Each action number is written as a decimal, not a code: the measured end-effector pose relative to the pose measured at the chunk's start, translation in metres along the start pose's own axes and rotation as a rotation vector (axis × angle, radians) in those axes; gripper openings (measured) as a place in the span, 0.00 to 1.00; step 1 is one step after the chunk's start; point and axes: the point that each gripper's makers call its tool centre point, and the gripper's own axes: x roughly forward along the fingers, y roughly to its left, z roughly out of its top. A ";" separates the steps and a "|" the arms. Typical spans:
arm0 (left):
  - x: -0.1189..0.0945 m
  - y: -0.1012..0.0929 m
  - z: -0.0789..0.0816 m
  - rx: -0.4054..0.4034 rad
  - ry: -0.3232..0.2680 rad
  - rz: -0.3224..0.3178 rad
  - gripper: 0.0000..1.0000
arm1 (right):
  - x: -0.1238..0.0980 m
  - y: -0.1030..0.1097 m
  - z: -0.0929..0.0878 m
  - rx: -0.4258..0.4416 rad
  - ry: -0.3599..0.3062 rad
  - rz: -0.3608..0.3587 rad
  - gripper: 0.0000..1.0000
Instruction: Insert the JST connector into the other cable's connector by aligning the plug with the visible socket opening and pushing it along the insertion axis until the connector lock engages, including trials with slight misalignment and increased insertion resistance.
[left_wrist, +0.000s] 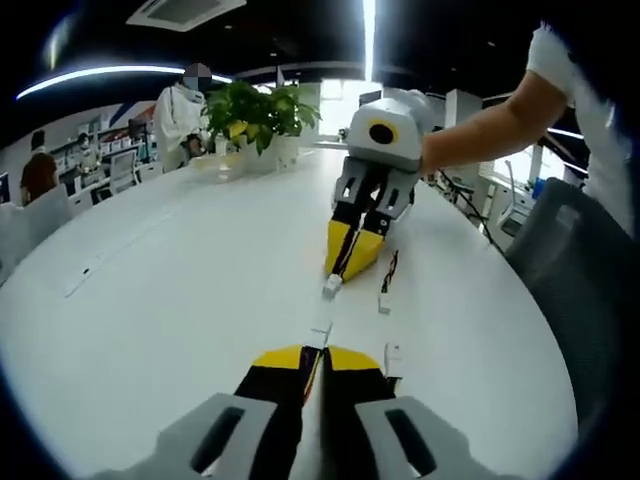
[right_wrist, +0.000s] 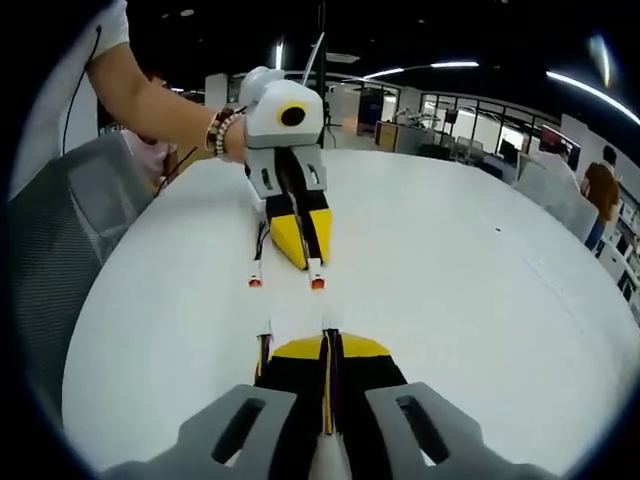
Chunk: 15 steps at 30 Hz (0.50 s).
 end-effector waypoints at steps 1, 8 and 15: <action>-0.001 0.000 0.001 0.005 0.006 0.000 0.01 | -0.001 0.001 0.001 -0.010 0.008 0.010 0.00; -0.009 -0.006 0.010 0.041 0.008 -0.024 0.01 | -0.005 0.008 0.016 -0.037 0.015 0.062 0.00; -0.016 -0.014 0.021 0.070 -0.006 -0.049 0.01 | -0.011 0.013 0.031 -0.049 0.007 0.112 0.00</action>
